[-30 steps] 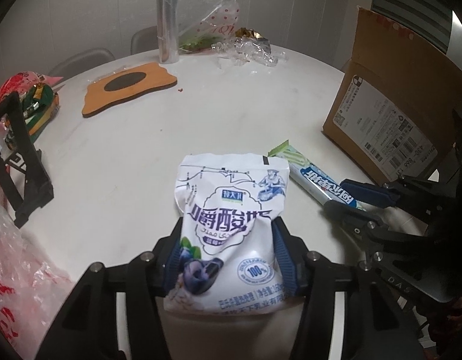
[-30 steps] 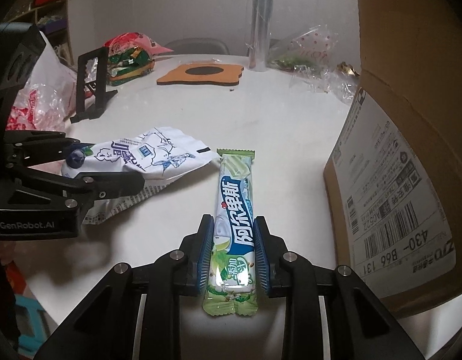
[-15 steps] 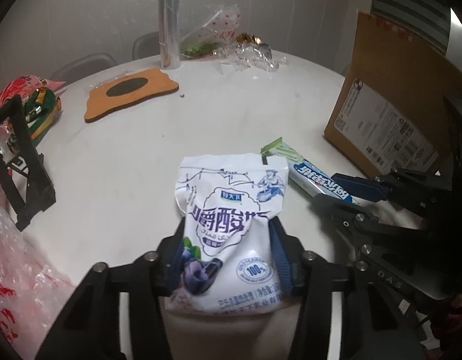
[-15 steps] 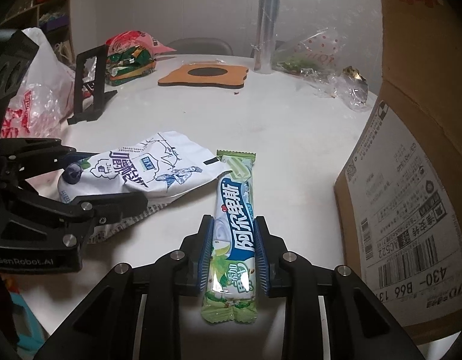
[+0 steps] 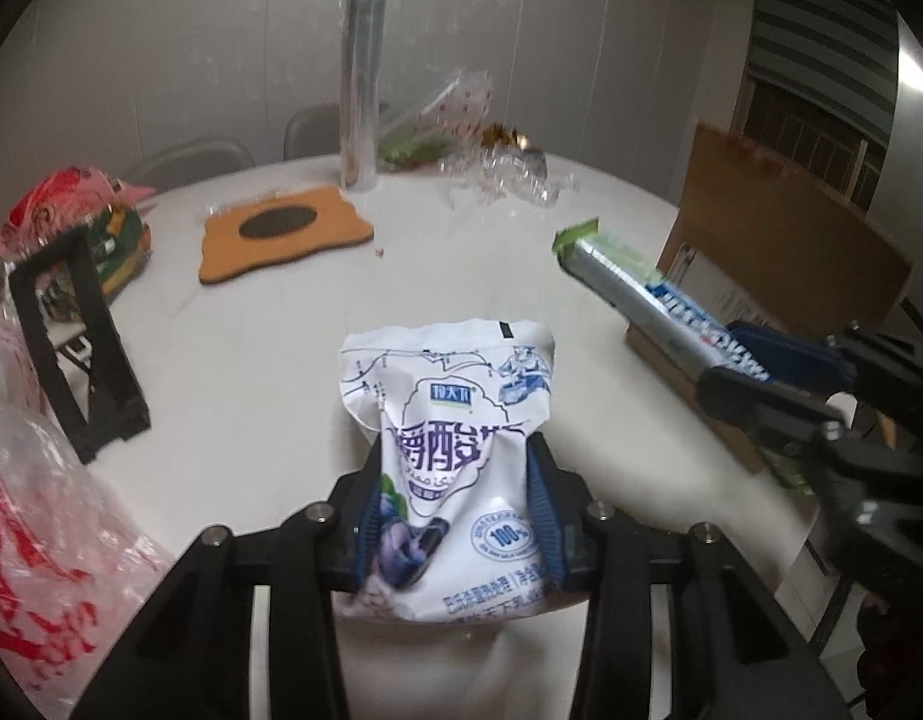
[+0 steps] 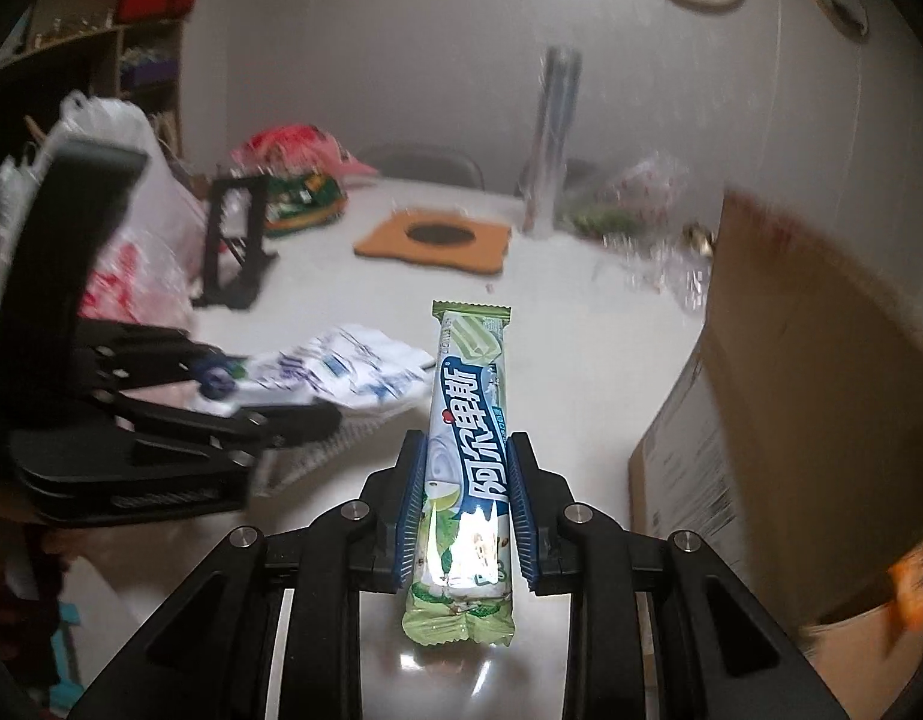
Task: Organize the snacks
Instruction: 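Carry the yogurt bag and green stick over the box with both grippers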
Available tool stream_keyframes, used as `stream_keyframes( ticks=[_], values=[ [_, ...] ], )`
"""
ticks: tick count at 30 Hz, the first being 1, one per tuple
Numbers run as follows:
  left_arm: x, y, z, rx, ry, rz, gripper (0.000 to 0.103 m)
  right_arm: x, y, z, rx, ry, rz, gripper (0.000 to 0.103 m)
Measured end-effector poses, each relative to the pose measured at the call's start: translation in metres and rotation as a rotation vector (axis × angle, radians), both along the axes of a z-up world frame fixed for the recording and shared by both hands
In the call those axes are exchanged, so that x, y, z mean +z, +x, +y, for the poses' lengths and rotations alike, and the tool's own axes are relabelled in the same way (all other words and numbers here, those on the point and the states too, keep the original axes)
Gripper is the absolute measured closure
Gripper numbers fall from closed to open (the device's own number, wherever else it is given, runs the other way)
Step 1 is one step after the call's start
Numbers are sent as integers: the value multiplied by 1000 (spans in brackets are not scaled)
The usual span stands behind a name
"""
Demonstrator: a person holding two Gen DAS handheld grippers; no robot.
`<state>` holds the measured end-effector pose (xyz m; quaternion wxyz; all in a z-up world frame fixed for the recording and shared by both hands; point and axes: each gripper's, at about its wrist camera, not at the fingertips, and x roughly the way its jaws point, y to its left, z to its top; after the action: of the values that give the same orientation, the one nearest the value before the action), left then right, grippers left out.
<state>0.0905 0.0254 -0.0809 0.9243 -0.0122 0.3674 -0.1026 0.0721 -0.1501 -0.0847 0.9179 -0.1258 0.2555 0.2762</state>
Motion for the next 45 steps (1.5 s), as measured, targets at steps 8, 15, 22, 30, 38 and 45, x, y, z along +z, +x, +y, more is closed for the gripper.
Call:
stream_keyframes(
  ticks=[8, 15, 22, 30, 38, 45],
  values=[
    [64, -13, -19, -13, 11, -141, 64, 64, -34, -29, 35, 59, -127, 81],
    [126, -15, -70, -96, 34, -263, 64, 102, -36, -96, -48, 93, -210, 81],
    [156, 4, -145, -230, 66, -290, 64, 93, -3, -164, -148, 111, -133, 81],
    [131, 40, -202, -321, 126, -171, 64, 57, 35, -192, -142, 92, -28, 81],
    [121, 57, -237, -362, 184, -135, 64, 46, 56, -185, -107, -8, 15, 81],
    [112, 64, -258, -408, 192, -77, 64, 40, 70, -176, -96, -28, 45, 80]
  ],
)
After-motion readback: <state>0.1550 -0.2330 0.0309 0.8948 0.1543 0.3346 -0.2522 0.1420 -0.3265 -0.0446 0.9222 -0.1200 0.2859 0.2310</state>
